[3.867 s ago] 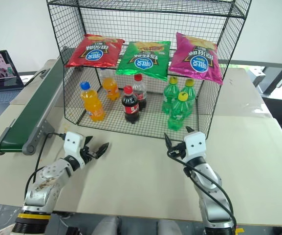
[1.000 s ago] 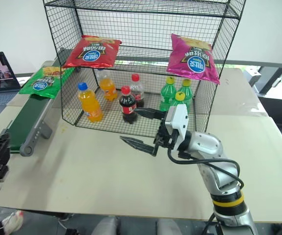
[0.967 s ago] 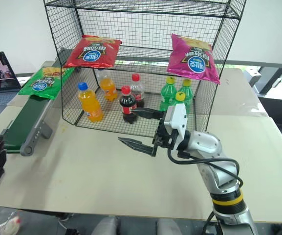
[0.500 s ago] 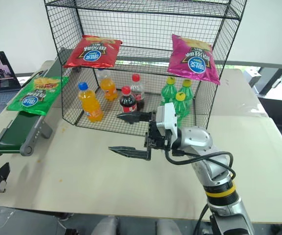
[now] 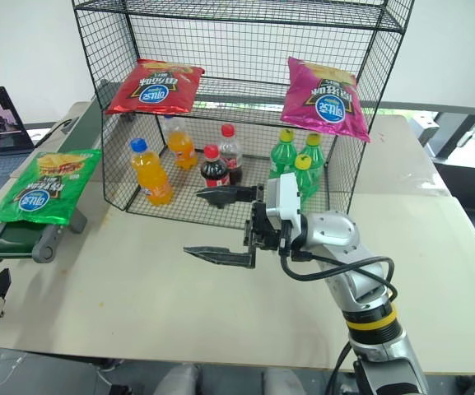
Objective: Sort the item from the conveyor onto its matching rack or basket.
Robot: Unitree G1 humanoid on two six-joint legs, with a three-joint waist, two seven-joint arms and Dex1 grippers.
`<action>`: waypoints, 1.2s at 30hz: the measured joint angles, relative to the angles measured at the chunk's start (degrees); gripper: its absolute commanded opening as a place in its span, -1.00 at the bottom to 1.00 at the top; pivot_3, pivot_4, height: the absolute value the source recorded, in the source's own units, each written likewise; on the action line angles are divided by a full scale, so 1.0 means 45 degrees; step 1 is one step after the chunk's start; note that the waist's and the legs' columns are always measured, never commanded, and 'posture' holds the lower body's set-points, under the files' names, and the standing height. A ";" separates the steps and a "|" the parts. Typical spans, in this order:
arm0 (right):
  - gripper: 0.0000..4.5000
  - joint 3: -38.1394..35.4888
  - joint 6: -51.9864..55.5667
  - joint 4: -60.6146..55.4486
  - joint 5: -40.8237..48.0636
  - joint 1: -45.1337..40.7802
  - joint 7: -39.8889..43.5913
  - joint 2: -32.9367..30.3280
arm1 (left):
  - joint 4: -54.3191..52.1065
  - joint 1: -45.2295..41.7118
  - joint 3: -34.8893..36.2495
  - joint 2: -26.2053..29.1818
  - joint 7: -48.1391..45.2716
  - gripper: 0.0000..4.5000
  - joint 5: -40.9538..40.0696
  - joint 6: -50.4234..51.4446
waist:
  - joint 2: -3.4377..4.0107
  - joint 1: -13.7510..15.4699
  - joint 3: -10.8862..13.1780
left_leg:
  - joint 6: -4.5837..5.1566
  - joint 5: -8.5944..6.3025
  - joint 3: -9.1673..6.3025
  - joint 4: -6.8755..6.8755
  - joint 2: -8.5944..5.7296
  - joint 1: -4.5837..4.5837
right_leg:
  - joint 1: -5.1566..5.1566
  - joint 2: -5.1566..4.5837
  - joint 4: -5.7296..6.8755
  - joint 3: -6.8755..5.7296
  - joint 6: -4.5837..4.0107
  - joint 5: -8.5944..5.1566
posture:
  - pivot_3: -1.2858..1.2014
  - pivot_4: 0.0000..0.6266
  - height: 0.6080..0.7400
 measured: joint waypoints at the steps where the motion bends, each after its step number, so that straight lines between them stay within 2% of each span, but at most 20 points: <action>1: 1.00 0.0000 -0.0003 -0.0008 -0.0003 0.0000 -0.0029 0.0000 | 0.0030 0.0000 0.0000 0.0007 -0.0051 0.95 0.0010 0.0001 | 0.0000 0.0001 0.0000 | 0.0000 0.0000 0.0000 0.0000 -0.0001 0.0000 | 0.0000 0.0000 0.0000 0.0000 0.0000 0.0000 | 0.03 -0.52 1.00; 16: 1.00 -0.0001 -0.0008 -0.0091 -0.0022 0.0000 -0.0210 -0.0008 | 0.0586 -0.0028 0.0001 0.0399 -0.0732 0.95 0.0614 0.0133 | 0.0002 0.0001 0.0002 | -0.0002 -0.0001 0.0001 -0.0008 -0.0001 -0.0003 | -0.0004 -0.0001 -0.0013 0.0000 -0.0001 -0.0001 | 0.03 -0.52 1.00; 17: 1.00 -0.0001 -0.0008 -0.0104 -0.0027 0.0000 -0.0219 -0.0008 | 0.0587 -0.0038 0.0001 0.0399 -0.0772 0.78 0.0746 0.0120 | 0.0002 0.0001 0.0002 | -0.0002 -0.0001 0.0001 -0.0009 0.0000 -0.0003 | -0.0005 -0.0001 -0.0013 0.0000 -0.0001 -0.0001 | 0.03 -0.52 1.00; 19: 1.00 -0.0001 -0.0008 -0.0110 -0.0098 0.0000 -0.0239 -0.0020 | 0.0644 -0.0098 0.0001 0.0400 -0.0835 0.62 0.1133 0.0037 | 0.0003 0.0001 0.0002 | -0.0002 -0.0001 0.0001 -0.0011 0.0000 -0.0003 | -0.0007 -0.0002 -0.0013 0.0001 -0.0002 -0.0001 | 0.03 -0.52 1.00; 22: 1.00 0.0000 -0.0008 -0.0110 -0.0139 0.0004 -0.0288 -0.0023 | 0.0889 -0.0134 0.0003 0.0403 -0.0923 0.05 0.1217 -0.0002 | 0.0001 -0.0009 0.0002 | -0.0002 -0.0001 0.0001 -0.0011 0.0000 -0.0004 | -0.0008 -0.0001 -0.0013 0.0000 -0.0002 -0.0002 | 0.03 -0.52 1.00; 23: 1.00 0.0000 -0.0008 -0.0110 -0.0148 0.0004 -0.0325 -0.0023 | 0.0892 -0.0109 0.0004 0.0403 -0.1006 -0.20 0.1217 0.0027 | 0.0000 -0.0009 0.0003 | -0.0003 -0.0001 0.0001 -0.0012 0.0000 -0.0007 | -0.0009 -0.0002 -0.0015 0.0000 -0.0002 -0.0002 | 0.03 -0.52 1.00; 27: 1.00 0.0001 -0.0008 -0.0110 -0.0234 0.0009 -0.0403 -0.0032 | 0.0779 0.0035 0.0008 0.0415 -0.1082 -0.92 0.1203 0.0232 | 0.0000 -0.0010 0.0004 | -0.0003 -0.0001 0.0001 -0.0015 0.0001 -0.0007 | -0.0010 -0.0002 -0.0019 0.0000 -0.0002 -0.0002 | 0.03 -0.52 1.00; 31: 1.00 -0.0024 0.0034 -0.0140 -0.0372 0.0124 -0.0677 -0.0083 | 0.0112 0.0152 0.0116 0.0479 -0.0794 -0.97 0.0853 0.0407 | -0.0003 0.0004 0.0005 | -0.0004 -0.0002 0.0000 -0.0015 0.0002 -0.0011 | -0.0011 -0.0004 -0.0021 0.0001 -0.0002 -0.0002 | 0.03 -0.52 1.00; 36: 1.00 -0.0289 0.0611 -0.0386 -0.0530 0.0815 -0.2145 -0.0132 | -0.2803 0.0083 -0.0161 0.0994 0.0249 -0.97 -0.0897 0.0517 | -0.0032 0.0098 0.0010 | -0.0012 0.0000 -0.0003 -0.0014 0.0001 -0.0025 | -0.0011 -0.0010 -0.0032 0.0001 -0.0001 0.0000 | 0.03 -0.52 1.00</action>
